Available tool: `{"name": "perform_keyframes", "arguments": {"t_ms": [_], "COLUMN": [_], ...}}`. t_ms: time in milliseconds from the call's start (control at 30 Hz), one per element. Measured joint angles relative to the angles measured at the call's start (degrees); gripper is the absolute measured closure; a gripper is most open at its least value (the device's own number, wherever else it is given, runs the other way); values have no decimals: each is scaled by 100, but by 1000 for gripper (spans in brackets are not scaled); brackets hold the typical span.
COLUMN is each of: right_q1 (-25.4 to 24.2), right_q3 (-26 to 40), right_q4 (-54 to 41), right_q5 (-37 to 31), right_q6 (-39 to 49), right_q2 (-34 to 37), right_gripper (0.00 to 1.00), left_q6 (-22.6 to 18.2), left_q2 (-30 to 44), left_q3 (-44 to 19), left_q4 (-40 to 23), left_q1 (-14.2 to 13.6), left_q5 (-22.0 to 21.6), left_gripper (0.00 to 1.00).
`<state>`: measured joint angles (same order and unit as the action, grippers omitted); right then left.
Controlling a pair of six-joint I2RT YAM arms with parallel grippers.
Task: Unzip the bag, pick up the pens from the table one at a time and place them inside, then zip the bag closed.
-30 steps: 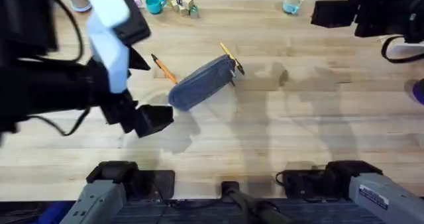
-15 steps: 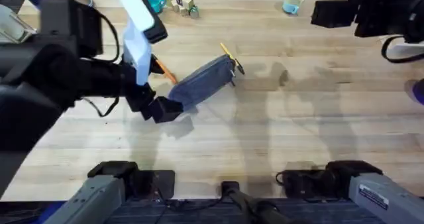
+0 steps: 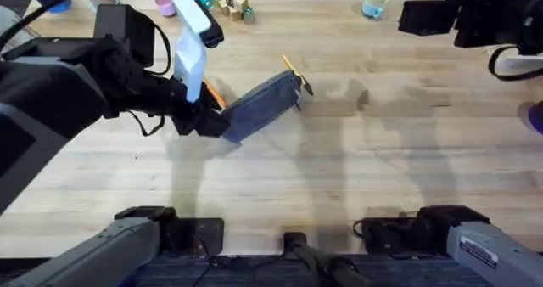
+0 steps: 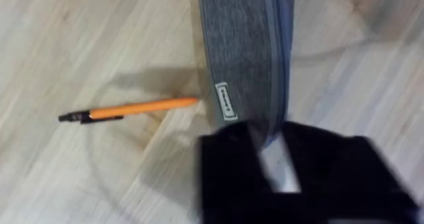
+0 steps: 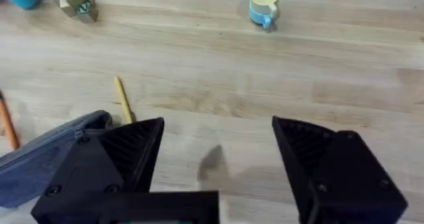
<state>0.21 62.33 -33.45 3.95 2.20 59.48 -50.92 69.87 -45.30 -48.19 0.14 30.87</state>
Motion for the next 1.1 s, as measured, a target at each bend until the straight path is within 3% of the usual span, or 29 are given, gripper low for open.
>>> {"name": "perform_keyframes", "arguments": {"t_ms": [67,133,467,667,833,1100], "right_q1": [0,0,0,116,554,1481], "right_q3": [0,0,0,15,22,22], "right_q4": [0,4,0,-408,-722,-634], "right_q5": [9,122,1325,1625,1881,1939], "right_q6": [-2,-17,-48,-1079,-1176,-632], "right_q2": [0,0,0,41,343,1147], "right_gripper": [6,5,5,5,5,5], "left_q6": [-3,-7,-6,-6,-7,-6], "left_q2": [0,0,0,0,0,0], "left_q3": [0,0,2,2,2,2], "left_q4": [-1,3,3,3,3,1], "left_q1": [0,0,0,0,0,0], "left_q5": [2,2,1,2,2,2], "left_gripper": [893,952,956,956,957,957]}}
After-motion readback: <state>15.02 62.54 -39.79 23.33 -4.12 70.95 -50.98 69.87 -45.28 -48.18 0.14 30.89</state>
